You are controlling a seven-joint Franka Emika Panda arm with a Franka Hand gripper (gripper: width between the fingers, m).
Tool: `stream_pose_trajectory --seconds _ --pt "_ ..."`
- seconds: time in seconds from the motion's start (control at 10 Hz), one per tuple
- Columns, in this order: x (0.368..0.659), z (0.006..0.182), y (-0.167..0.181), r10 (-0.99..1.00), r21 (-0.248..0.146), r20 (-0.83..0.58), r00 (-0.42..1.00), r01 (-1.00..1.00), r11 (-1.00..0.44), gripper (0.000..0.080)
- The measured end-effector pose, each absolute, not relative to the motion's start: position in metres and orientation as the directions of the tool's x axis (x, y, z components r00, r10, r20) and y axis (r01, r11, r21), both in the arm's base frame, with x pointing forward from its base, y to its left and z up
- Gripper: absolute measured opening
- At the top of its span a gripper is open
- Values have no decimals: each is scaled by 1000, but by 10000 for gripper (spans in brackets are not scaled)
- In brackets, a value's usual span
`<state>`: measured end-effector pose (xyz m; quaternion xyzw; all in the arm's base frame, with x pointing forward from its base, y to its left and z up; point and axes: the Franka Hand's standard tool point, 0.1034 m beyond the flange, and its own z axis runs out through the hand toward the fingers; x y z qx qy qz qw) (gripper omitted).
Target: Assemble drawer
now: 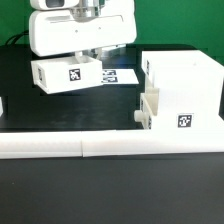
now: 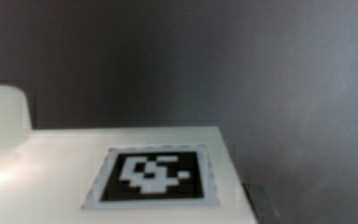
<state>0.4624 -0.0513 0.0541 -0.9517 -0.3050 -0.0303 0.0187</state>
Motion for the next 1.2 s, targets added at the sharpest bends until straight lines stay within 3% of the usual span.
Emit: stream_pose_trajectory --seconds 0.4,0.9,1.2 --pt "500 60 -51 826 12 50 562 826 -563 42" --pt "498 57 -56 968 25 25 249 968 -250 42" --pt "516 61 -53 999 6 -33 36 999 -36 42"
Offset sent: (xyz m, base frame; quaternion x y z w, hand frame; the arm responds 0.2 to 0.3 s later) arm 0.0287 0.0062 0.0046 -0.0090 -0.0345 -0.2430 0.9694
